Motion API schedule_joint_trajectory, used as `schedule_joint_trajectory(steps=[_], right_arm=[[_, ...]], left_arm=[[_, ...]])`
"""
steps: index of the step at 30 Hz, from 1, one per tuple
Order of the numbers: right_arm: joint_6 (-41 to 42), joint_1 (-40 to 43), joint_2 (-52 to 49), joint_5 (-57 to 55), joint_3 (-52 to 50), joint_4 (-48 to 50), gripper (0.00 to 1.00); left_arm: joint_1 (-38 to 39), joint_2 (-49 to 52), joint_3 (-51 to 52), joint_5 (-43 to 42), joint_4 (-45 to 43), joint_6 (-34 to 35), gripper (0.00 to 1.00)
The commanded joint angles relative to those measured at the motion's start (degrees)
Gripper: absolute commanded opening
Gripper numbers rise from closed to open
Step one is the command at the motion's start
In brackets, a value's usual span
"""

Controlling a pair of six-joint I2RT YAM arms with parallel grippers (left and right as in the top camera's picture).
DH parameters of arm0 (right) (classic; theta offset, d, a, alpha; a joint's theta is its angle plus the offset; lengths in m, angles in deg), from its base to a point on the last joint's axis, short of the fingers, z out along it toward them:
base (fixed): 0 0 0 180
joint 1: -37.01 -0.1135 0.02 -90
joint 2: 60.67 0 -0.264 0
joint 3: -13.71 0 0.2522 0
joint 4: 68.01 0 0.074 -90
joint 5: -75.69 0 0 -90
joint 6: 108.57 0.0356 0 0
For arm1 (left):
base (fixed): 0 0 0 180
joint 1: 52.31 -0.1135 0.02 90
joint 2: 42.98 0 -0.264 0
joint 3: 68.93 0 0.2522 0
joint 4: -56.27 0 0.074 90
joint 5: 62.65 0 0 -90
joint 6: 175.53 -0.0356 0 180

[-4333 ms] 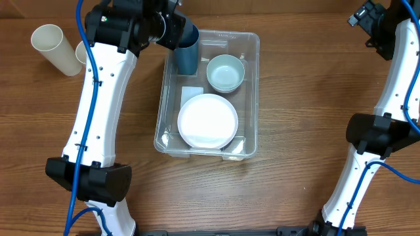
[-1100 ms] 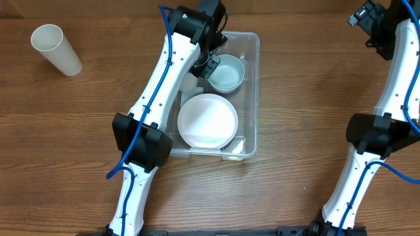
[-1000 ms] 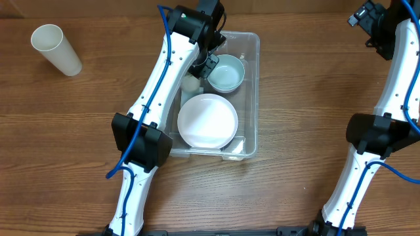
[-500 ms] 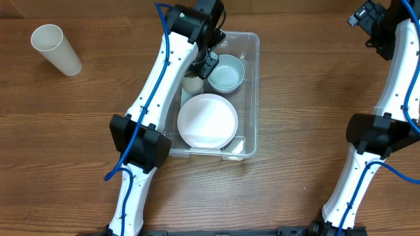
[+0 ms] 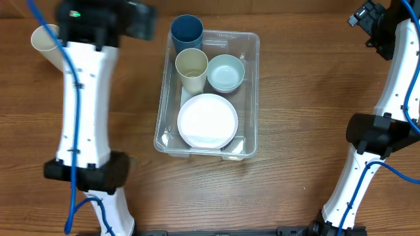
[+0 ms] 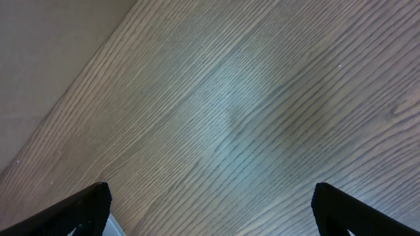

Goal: Pack container
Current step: 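Grip the last beige cup and lift it over the bin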

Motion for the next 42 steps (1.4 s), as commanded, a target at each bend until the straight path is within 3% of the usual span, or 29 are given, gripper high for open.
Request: schedule_joint_trajectory(steps=[1,11,13,18,19,21,27,28,29,30,31,33,39,42], right_arm=[[0.5,-0.1,2.0,-0.4,1.4,0.2,1.00],[0.5,-0.1,2.0,-0.4,1.4,0.2,1.00],[0.5,-0.1,2.0,-0.4,1.4,0.2,1.00],[0.5,-0.1,2.0,-0.4,1.4,0.2,1.00],[0.5,-0.1,2.0,-0.4,1.4,0.2,1.00],[0.5,-0.1,2.0,-0.4,1.4,0.2,1.00],[0.5,-0.1,2.0,-0.4,1.4,0.2,1.00],[0.5,-0.1,2.0,-0.4,1.5,0.2,1.00],[0.5,-0.1,2.0,-0.4,1.4,0.2,1.00],[0.5,-0.1,2.0,-0.4,1.4,0.2,1.00],[0.5,-0.1,2.0,-0.4,1.4,0.2,1.00],[0.5,-0.1,2.0,-0.4,1.4,0.2,1.00],[0.5,-0.1,2.0,-0.4,1.4,0.2,1.00],[0.5,-0.1,2.0,-0.4,1.4,0.2,1.00]], left_arm=[[-10.5,3.5,-0.7,-2.5,-3.9,4.2,0.97],[-23.2,20.7,-0.7,-4.7,-15.4,4.1,1.00],[-24.7,23.2,-0.7,-9.1,-15.6,4.1,1.00],[-25.7,25.0,-0.7,-8.8,-13.4,4.1,0.99],[-25.9,25.2,-0.7,-8.8,-13.1,4.1,0.96],[-26.0,25.4,0.0,-8.8,-12.5,4.1,0.74],[-26.7,25.4,6.3,-8.8,-14.0,4.1,0.72],[-26.9,25.4,7.8,-8.8,-14.6,4.1,0.67],[-27.1,25.4,9.0,-8.8,-15.2,4.1,0.46],[-27.3,25.4,9.7,-8.8,-15.6,4.1,0.16],[-27.4,25.4,9.7,-9.3,-15.7,4.3,0.04],[-27.3,25.4,9.0,-12.2,-15.6,4.3,0.04],[-25.6,22.3,-0.7,-41.2,-11.2,3.3,0.04],[-22.7,18.1,-5.1,-49.2,-9.9,3.0,0.04]])
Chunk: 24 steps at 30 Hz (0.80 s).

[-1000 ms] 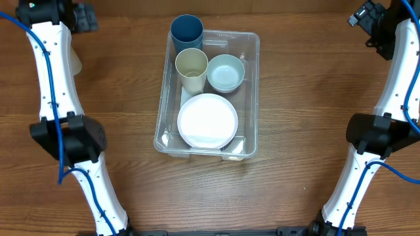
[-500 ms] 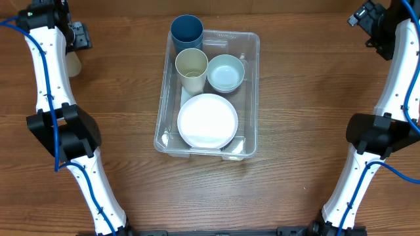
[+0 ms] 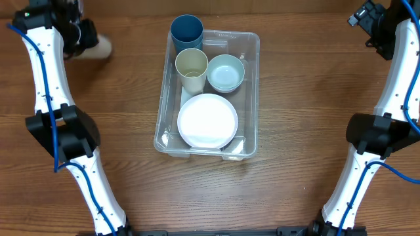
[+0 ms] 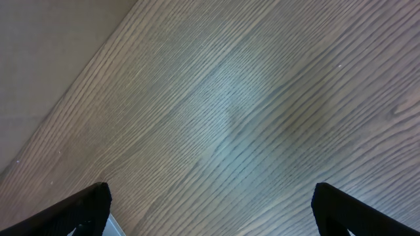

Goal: Pack container
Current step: 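Grip the last beige cup and lift it over the bin, then lower the beige cup into the first beige cup and release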

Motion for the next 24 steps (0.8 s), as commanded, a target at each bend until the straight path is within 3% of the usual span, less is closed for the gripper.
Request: schedule_joint_trajectory(steps=[1,4,8,11,14,20,24], right_arm=[[0.5,-0.1,2.0,-0.4,1.4,0.2,1.00],[0.5,-0.1,2.0,-0.4,1.4,0.2,1.00],[0.5,-0.1,2.0,-0.4,1.4,0.2,1.00],[0.5,-0.1,2.0,-0.4,1.4,0.2,1.00],[0.5,-0.1,2.0,-0.4,1.4,0.2,1.00],[0.5,-0.1,2.0,-0.4,1.4,0.2,1.00],[0.5,-0.1,2.0,-0.4,1.4,0.2,1.00]], left_arm=[[4.6,-8.7,-6.4,-13.4,1.0,-1.9,0.04],[10.1,-17.0,-6.8,-7.5,1.1,-4.4,0.04],[22.7,-25.6,-6.8,-2.3,3.3,-15.2,0.04],[33.9,-25.9,-6.5,12.9,8.0,-20.0,0.04],[39.7,-24.0,-6.4,21.2,14.3,-20.9,0.04],[40.7,-19.3,-6.2,22.4,20.6,-19.1,0.04],[40.7,-16.1,-6.2,18.5,25.2,-19.1,0.04]])
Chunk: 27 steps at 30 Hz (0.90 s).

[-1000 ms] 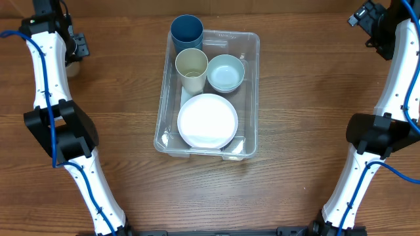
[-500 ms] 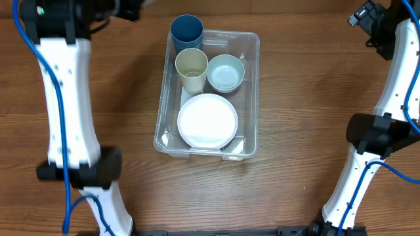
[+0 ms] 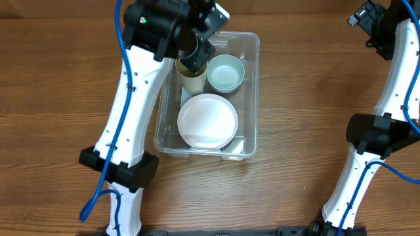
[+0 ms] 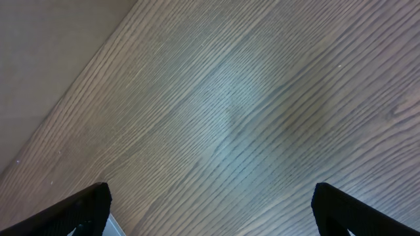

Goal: Pack container
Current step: 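Lower the beige cup into the first beige cup and release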

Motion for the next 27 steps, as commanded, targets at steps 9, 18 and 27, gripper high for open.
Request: schedule_joint_trajectory(steps=[9,18,27], right_arm=[[0.5,-0.1,2.0,-0.4,1.4,0.1,1.00],[0.5,-0.1,2.0,-0.4,1.4,0.2,1.00],[0.5,-0.1,2.0,-0.4,1.4,0.2,1.00]], left_arm=[[-0.2,4.6,0.4,-3.0,1.8,3.4,0.04],[-0.3,4.6,0.4,-0.8,1.8,5.0,0.46],[-3.3,4.4,0.1,0.2,-0.7,5.5,0.79]])
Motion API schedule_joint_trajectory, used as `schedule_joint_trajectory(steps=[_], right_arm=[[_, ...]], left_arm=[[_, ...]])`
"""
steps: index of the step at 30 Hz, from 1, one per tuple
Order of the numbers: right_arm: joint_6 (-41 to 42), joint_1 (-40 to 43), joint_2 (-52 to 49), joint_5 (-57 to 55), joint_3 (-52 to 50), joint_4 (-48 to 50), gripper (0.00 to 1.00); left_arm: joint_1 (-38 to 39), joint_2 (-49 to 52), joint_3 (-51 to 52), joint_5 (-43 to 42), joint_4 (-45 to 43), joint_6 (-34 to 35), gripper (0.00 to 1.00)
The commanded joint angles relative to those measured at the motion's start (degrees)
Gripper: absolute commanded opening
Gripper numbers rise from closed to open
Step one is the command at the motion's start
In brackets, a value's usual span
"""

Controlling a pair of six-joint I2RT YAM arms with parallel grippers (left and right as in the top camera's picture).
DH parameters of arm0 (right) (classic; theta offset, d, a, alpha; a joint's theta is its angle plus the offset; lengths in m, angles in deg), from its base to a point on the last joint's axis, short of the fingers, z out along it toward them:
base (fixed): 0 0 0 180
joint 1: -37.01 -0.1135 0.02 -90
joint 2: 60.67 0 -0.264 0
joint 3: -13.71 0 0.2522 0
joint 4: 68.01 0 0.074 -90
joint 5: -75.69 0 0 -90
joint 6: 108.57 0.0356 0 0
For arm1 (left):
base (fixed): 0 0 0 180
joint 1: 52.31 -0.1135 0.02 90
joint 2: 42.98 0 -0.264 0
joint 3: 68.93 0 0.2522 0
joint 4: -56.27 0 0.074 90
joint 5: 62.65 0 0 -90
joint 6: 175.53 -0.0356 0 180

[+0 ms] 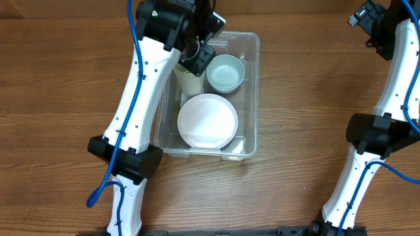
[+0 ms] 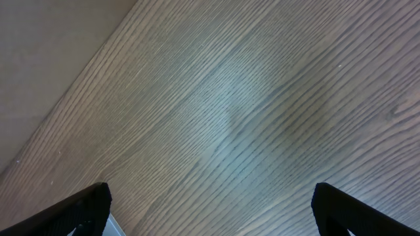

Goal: Pack container

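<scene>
A clear plastic container point(image 1: 252, 92) sits mid-table. It holds a white plate point(image 1: 207, 121), a light-blue bowl point(image 1: 225, 72) and a cream cup point(image 1: 186, 80) at its back left. My left gripper point(image 1: 197, 58) hangs right over that cup's mouth; its fingers are hidden under the wrist, so what they grip cannot be made out. The arm hides anything behind the cup. My right gripper point(image 2: 210, 213) is open over bare wood at the far right, its dark fingertips point(image 2: 85, 206) wide apart with nothing between them.
The wooden table point(image 1: 308, 98) runs around the container on all sides. The right arm's base point(image 1: 377, 134) stands at the right edge and the left arm's base point(image 1: 125, 164) at the front left. A pale wall strip shows in the right wrist view.
The left arm has shifted slightly over the container's back-left corner, its gripper now sitting closer over the cream cup. The right arm has not moved.
A second cream cup stood on the table at the far left with the left arm beside it. Then the left gripper was at that cup. Later the arm was over the container and the table's left side was bare. Now it hovers on the packed cream cup.
</scene>
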Motion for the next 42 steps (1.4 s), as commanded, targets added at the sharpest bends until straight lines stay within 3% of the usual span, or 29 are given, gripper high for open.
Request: schedule_joint_trajectory(steps=[1,3,7,10,14,19,27,30,32,35,38,42], right_arm=[[0.5,-0.1,2.0,-0.4,1.4,0.1,1.00],[0.5,-0.1,2.0,-0.4,1.4,0.1,1.00],[0.5,-0.1,2.0,-0.4,1.4,0.1,1.00],[0.5,-0.1,2.0,-0.4,1.4,0.1,1.00],[0.5,-0.1,2.0,-0.4,1.4,0.1,1.00],[0.5,-0.1,2.0,-0.4,1.5,0.2,1.00],[0.5,-0.1,2.0,-0.4,1.4,0.1,1.00],[0.5,-0.1,2.0,-0.4,1.4,0.1,1.00],[0.5,-0.1,2.0,-0.4,1.4,0.2,1.00],[0.5,-0.1,2.0,-0.4,1.4,0.1,1.00],[0.5,-0.1,2.0,-0.4,1.4,0.1,1.00],[0.5,-0.1,2.0,-0.4,1.4,0.1,1.00]], left_arm=[[-2.5,0.3,-0.8,0.8,-1.9,1.2,0.83],[-4.4,0.3,-3.9,0.8,-1.6,3.6,0.99],[-8.2,0.3,-12.0,0.5,-1.9,9.9,1.00],[-8.2,0.3,-18.0,0.2,-2.3,11.0,1.00],[-6.8,0.3,-24.5,-10.1,-3.0,21.6,1.00],[-7.3,-2.0,-24.5,-2.5,0.9,16.2,1.00],[-8.6,-20.7,-20.9,4.3,0.9,8.4,1.00],[-9.0,-31.4,-4.3,8.9,-0.3,8.6,1.00],[-11.2,-38.2,8.2,8.1,-6.1,10.1,1.00],[-16.0,-51.2,33.7,2.6,-23.3,10.0,1.00],[-21.4,-65.6,64.0,-4.3,-47.7,9.9,1.00],[-22.6,-81.0,94.9,-6.9,-73.5,9.4,1.00]])
